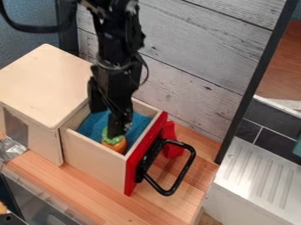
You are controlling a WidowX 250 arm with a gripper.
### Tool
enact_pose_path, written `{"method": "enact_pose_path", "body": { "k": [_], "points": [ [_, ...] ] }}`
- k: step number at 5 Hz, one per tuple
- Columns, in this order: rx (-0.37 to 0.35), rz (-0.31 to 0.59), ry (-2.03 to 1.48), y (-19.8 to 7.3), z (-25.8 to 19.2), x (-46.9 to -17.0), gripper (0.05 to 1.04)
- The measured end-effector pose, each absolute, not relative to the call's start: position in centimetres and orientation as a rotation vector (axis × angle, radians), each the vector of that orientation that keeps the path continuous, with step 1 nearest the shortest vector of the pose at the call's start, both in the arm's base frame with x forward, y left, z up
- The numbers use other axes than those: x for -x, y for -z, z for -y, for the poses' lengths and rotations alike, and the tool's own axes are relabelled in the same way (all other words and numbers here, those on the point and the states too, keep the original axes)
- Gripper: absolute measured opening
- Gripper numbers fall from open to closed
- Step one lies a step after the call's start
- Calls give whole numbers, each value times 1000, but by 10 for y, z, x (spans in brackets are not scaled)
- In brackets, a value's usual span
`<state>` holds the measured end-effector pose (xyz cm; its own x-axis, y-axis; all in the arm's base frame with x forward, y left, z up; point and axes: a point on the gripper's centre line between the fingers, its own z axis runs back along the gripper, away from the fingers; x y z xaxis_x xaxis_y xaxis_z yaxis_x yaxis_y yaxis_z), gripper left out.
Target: Coloque o objeto da gaveta em cima da mesa no canto direito
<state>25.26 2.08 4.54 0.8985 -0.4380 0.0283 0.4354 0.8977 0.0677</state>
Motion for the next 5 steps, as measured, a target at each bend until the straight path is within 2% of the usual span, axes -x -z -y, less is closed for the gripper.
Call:
{"method": "enact_pose_path", "body": {
  "k": [3,5],
  "points": [
    [-100,49,498,-33,-7,-247,999],
    [-98,40,483,-25,-11,-249,1000]
  ]
}}
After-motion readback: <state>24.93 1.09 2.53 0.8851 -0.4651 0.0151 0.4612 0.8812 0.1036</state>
